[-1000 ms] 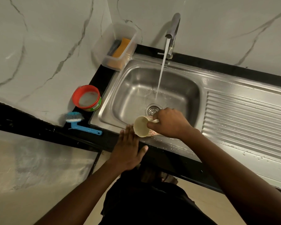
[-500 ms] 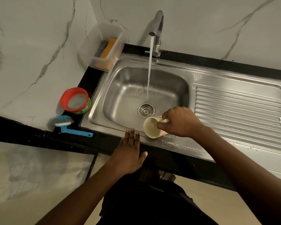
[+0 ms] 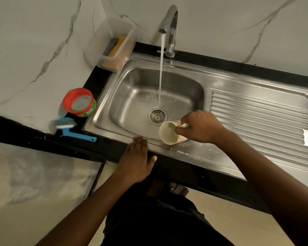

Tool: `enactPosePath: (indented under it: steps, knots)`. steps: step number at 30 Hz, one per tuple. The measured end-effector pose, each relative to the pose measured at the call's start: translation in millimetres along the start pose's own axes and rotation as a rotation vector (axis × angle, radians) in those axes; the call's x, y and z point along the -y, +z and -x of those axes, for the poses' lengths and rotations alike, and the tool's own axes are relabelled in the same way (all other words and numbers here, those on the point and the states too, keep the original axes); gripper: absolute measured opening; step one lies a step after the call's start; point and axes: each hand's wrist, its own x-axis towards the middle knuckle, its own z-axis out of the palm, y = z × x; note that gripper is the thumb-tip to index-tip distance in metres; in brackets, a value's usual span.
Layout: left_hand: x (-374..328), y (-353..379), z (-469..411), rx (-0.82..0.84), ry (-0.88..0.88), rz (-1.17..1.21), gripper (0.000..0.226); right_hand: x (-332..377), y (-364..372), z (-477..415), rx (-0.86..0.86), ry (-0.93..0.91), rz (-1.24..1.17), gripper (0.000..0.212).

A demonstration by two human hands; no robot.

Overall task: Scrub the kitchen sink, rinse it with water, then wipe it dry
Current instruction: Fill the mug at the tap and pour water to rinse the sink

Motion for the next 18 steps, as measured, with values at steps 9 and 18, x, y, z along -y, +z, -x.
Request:
enactPosePath:
  steps: [9,18]
  knots:
    - [-56.3,7.5,-10.3,0.05,0.178,-0.051,0.092,-18.2,-3.7,16.0,-0.01,-0.055,0.1,0.052]
    - [-75.0,14.5,-15.5,0.061,0.307,-0.096,0.084,-40.3,-7.1,32.5,-0.018,-0.053,0.027,0.05]
